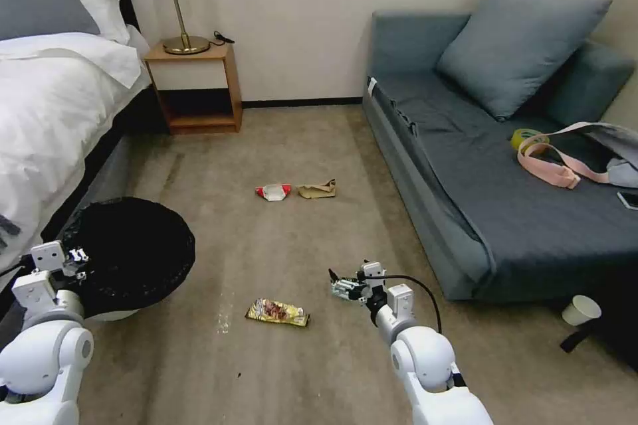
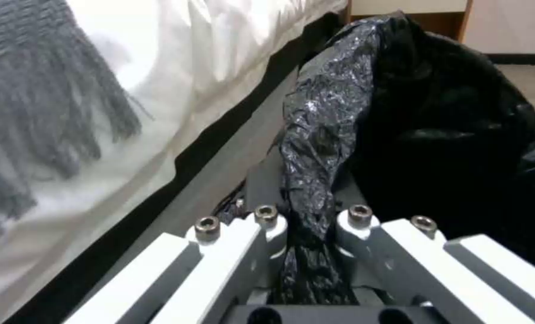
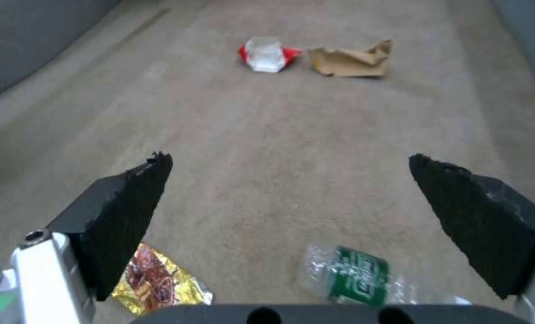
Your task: Pick up the trash bin, then pick up the garbage on the floor and place it into the trash bin.
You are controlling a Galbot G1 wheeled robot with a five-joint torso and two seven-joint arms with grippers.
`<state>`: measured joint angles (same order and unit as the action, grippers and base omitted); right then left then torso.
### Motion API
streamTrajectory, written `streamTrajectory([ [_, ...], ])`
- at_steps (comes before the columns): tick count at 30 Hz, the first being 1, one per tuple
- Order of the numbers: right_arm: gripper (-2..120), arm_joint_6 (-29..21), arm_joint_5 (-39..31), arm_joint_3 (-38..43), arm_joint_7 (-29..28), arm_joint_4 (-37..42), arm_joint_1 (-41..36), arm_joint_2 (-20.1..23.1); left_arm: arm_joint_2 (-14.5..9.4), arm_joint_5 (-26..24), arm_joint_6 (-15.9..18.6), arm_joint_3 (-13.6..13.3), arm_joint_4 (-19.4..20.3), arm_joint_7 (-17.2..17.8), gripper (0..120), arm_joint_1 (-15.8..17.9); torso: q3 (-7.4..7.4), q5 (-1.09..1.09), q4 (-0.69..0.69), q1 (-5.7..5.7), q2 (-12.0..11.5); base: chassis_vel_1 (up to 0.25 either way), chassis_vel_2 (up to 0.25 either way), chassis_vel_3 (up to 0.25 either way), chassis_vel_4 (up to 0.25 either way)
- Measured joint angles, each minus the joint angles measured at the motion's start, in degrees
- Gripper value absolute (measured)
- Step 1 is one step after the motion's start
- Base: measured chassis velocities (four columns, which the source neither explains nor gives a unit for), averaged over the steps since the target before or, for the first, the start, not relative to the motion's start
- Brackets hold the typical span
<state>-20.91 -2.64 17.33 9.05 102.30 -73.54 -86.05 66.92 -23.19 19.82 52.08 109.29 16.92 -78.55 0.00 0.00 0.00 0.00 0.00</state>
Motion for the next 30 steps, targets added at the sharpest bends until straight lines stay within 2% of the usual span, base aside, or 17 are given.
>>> streamTrajectory([
  [7,100,1.31,2.86,-2.92,1.36,-2.89,-0.01,0.76,0.13,-0.13,-0.04,-0.13,-0.26,0.21,4,0.06,0.00,0.00,-0.01,0.00,0.00,-0.120,0.117,0.115,-0.120],
  [18,100,1.49,3.41,-6.43,1.84,-5.53,1.40,1.58,0.57,0.00,-0.03,-0.07,-0.41,0.36,4,-0.15,0.00,0.00,0.00,0.00,0.00,-0.120,0.122,0.125,-0.130],
  [25,100,1.43,3.90,-14.73,2.86,-10.93,4.67,5.39,2.12,2.00,0.16,-0.95,-0.25,0.42,4,0.56,0.00,0.00,0.00,0.00,0.00,-0.103,0.113,0.093,-0.109],
  [30,100,1.46,3.77,-20.49,3.12,-14.74,8.56,6.16,3.47,3.59,0.16,-1.61,0.12,0.42,4,1.15,0.00,0.00,-0.01,0.00,0.00,-0.103,0.093,0.099,-0.102],
])
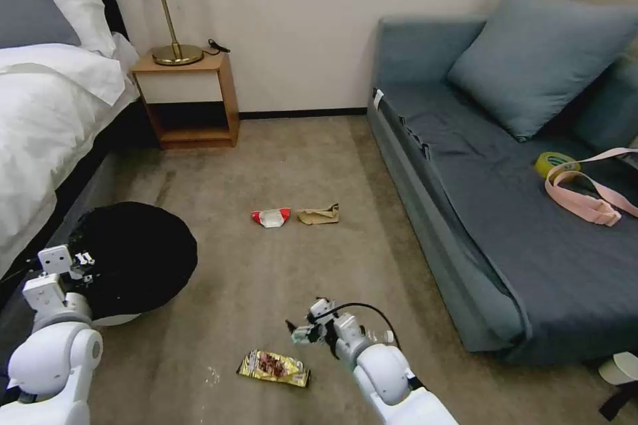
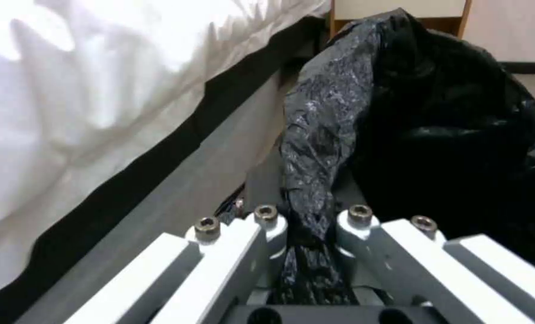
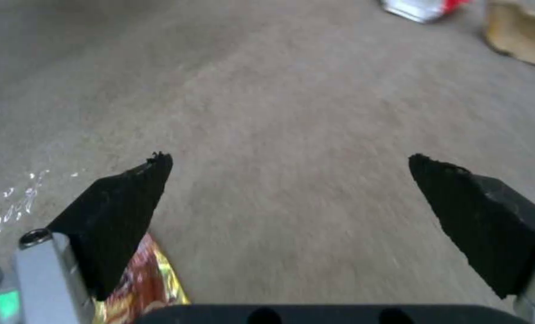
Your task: Pick up the trash bin, then pick up the garbage on the floor and place it into the trash bin.
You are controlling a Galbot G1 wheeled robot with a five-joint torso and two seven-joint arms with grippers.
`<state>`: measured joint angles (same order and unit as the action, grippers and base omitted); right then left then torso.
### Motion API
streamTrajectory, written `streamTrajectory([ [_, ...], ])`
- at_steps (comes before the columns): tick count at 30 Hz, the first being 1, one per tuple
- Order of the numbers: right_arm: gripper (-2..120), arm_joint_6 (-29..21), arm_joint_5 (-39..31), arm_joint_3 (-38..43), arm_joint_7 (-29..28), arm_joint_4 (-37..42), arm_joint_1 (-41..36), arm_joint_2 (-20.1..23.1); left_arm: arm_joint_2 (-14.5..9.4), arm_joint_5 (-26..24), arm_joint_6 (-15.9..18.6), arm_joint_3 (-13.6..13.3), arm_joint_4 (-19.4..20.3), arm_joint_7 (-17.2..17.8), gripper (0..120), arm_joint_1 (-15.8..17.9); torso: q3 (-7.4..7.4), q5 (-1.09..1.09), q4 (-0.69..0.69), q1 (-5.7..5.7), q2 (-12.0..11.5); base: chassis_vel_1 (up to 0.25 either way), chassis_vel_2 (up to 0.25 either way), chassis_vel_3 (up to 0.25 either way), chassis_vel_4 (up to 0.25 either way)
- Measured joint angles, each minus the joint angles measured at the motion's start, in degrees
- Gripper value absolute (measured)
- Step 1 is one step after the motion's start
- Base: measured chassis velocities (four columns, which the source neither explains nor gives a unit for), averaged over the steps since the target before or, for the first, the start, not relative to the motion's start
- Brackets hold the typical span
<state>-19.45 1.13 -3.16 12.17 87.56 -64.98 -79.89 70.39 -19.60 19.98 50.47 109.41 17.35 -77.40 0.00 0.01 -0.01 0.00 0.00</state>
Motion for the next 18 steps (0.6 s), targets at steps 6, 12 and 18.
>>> streamTrajectory([
  [6,100,-0.21,-1.72,-7.44,0.09,-3.18,4.92,1.33,1.57,1.05,-0.01,0.25,0.27,0.06,4,-0.04,0.00,-0.01,0.02,0.00,0.00,-0.047,0.048,0.062,-0.066],
  [12,100,0.83,-4.18,-11.62,-0.07,-5.10,6.27,1.83,3.33,1.94,-0.29,0.47,0.27,0.12,4,-0.34,0.00,-0.01,0.02,0.00,0.00,0.000,0.000,0.000,0.000],
  [18,100,0.62,-4.80,-16.49,1.25,-6.68,7.85,1.47,5.57,3.05,-0.29,0.73,1.50,0.16,4,-0.61,0.00,-0.01,0.01,0.00,0.00,0.000,0.000,0.000,0.000],
])
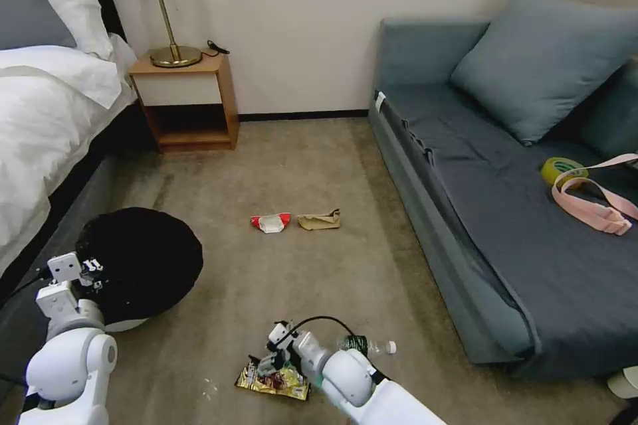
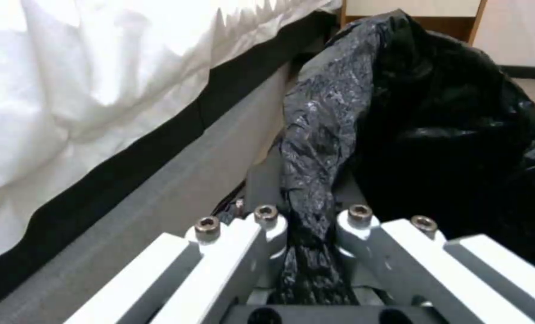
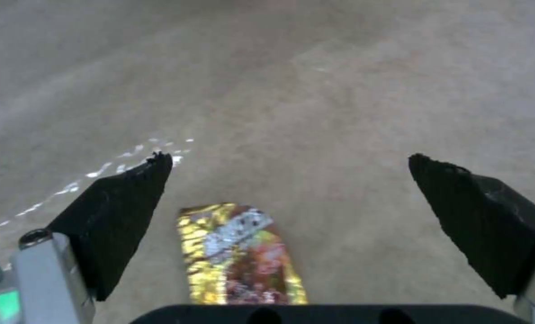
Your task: Pick up the trash bin, then pick up the garbage on the floor and place it into the trash bin.
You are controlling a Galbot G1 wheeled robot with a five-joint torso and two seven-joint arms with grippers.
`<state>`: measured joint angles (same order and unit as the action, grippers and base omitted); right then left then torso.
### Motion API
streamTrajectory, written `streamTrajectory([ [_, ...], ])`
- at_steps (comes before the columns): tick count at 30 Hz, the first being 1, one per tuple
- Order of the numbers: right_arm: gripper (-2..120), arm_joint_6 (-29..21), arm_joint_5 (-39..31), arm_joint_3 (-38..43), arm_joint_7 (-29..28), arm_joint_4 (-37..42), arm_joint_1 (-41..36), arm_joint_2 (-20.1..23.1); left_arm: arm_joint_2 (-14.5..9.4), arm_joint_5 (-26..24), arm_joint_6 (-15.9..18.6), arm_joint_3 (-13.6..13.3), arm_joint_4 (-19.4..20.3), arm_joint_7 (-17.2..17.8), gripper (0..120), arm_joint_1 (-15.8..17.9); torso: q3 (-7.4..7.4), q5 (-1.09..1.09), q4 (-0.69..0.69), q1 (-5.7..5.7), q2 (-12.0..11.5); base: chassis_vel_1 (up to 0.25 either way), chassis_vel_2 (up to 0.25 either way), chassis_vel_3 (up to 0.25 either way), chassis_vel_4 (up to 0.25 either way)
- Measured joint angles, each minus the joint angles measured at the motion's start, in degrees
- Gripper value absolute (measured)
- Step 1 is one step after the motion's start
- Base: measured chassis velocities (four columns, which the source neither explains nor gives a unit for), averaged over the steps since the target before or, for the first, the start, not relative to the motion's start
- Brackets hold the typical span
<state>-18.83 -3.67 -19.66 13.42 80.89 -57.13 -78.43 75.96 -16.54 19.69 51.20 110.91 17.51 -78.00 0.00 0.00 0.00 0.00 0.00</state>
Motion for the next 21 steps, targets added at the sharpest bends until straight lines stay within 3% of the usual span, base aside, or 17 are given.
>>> streamTrajectory([
  [9,100,0.09,-1.65,-2.90,0.94,-3.85,2.28,-2.60,1.27,-0.84,1.15,0.75,1.42,1.01,4,0.77,0.00,0.00,0.00,0.00,0.00,0.000,0.000,0.000,0.000],
  [21,100,1.08,-0.07,-4.54,2.23,-8.71,2.88,-1.84,4.19,-0.37,0.72,-0.21,2.57,1.02,4,0.18,0.00,0.00,0.00,0.00,0.00,0.000,0.000,0.000,0.000],
])
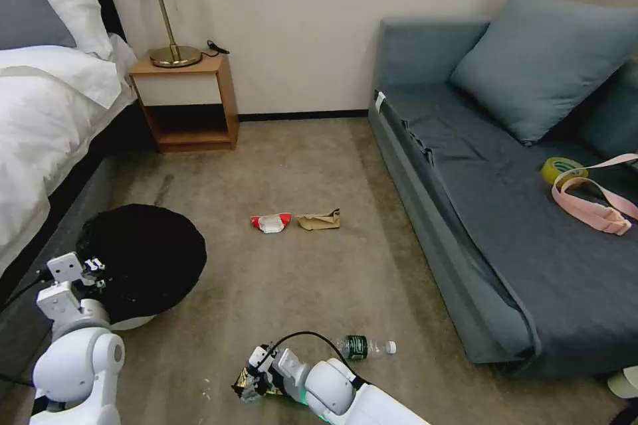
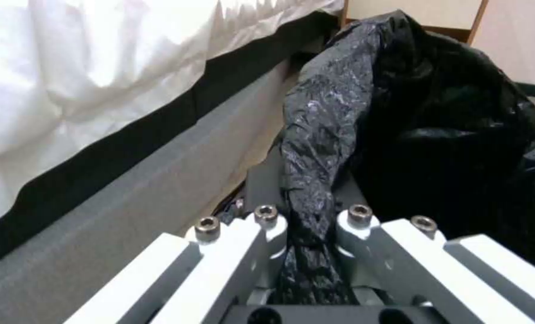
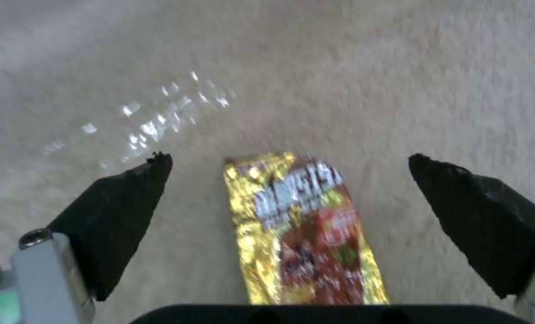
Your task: Pick up the trash bin, then pick up the garbage on the floor and place it into the trash bin.
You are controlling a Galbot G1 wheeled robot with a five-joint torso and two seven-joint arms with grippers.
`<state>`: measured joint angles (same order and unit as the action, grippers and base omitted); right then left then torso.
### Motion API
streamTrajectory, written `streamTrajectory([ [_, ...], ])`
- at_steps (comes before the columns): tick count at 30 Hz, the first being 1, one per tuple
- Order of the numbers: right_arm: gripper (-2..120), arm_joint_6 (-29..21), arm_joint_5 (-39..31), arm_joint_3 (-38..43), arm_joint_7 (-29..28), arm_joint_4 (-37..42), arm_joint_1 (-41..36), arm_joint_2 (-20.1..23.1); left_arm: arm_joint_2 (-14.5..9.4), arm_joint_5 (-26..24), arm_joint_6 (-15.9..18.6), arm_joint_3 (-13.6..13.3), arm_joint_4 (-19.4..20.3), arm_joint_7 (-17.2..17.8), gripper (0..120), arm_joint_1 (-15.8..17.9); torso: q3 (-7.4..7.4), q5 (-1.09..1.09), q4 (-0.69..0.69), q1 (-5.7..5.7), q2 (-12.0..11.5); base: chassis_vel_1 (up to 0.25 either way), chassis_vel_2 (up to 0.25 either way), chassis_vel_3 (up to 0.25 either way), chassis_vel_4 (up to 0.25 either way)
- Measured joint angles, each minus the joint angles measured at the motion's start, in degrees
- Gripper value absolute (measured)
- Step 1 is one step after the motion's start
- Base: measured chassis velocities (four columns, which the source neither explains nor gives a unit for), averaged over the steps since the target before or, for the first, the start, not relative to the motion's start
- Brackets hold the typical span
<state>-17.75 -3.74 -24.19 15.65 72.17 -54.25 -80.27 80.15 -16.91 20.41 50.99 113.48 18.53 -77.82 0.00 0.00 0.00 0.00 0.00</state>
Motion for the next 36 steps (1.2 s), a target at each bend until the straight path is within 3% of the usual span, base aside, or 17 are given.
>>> streamTrajectory([
  [8,100,2.33,2.12,0.42,0.81,-5.89,0.49,-0.42,0.11,0.17,0.07,-0.22,0.55,-0.03,4,0.55,0.00,0.00,-0.01,0.00,0.00,0.000,0.000,0.000,0.000],
  [26,100,4.49,3.74,-0.06,3.64,-9.73,1.89,-0.59,0.97,0.51,0.05,-0.13,0.06,-0.13,4,1.16,0.00,0.00,0.00,0.00,0.00,0.000,0.000,0.000,0.000],
  [30,96,4.52,3.92,0.34,3.70,-10.17,1.98,-0.85,0.95,0.51,0.00,-0.11,0.07,-0.17,4,1.14,0.00,0.00,0.00,0.00,0.00,0.000,0.000,0.000,0.000],
  [36,74,5.47,5.24,1.39,4.79,-11.65,1.83,-1.51,0.93,0.29,-0.37,0.09,0.15,-0.24,4,0.57,0.00,0.00,0.00,0.00,0.00,0.000,0.000,0.000,0.000],
])
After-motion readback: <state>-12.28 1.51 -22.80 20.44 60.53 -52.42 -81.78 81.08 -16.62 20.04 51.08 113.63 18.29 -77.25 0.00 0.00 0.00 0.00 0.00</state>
